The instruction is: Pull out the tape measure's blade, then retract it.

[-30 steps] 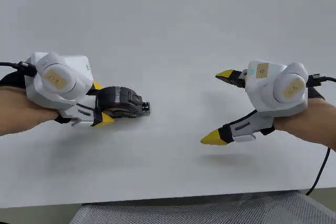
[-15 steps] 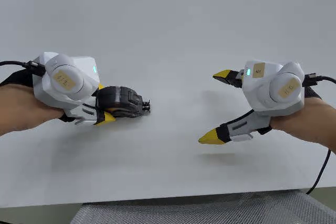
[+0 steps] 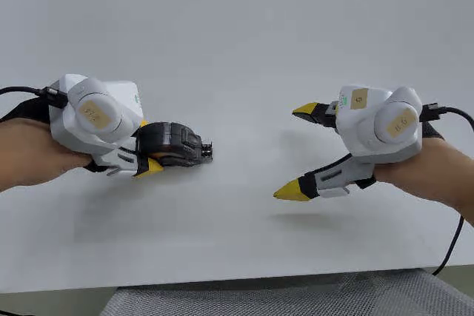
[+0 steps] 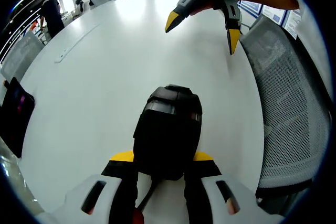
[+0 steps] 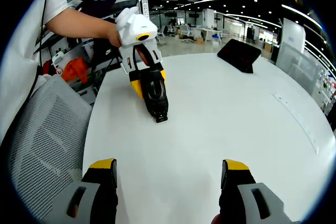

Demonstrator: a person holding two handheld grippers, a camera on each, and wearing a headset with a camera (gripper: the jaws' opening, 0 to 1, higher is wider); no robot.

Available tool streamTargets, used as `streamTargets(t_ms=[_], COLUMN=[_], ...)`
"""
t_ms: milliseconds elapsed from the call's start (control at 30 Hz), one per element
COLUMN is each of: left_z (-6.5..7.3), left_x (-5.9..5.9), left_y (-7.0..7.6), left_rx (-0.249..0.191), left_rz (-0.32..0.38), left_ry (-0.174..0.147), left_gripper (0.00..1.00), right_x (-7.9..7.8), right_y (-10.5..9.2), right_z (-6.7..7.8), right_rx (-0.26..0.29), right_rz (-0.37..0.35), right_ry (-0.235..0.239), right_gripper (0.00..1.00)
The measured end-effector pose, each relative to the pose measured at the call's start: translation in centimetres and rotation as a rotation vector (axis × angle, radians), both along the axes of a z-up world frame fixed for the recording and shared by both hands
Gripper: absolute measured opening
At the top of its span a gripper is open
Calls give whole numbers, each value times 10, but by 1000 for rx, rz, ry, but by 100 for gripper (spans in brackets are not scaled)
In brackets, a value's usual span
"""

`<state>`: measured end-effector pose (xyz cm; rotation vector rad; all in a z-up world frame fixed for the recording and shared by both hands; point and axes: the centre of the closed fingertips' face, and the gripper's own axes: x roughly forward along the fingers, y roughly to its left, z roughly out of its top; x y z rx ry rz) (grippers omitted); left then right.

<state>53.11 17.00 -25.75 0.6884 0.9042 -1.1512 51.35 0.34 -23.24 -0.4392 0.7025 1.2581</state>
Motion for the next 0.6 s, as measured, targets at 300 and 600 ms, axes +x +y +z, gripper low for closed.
streamTargets(t_ms=[300, 600], left_z=[0, -1], left_x=[0, 1], left_y=[0, 0], left_rx=[4, 14], left_rz=[1, -3], left_ry=[-7, 9], left_gripper=[29, 29], right_x=[8, 12], right_y=[18, 30], right_z=[-2, -8], right_rx=[52, 67], right_rz=[5, 37], right_ry=[12, 3], right_gripper=[76, 66])
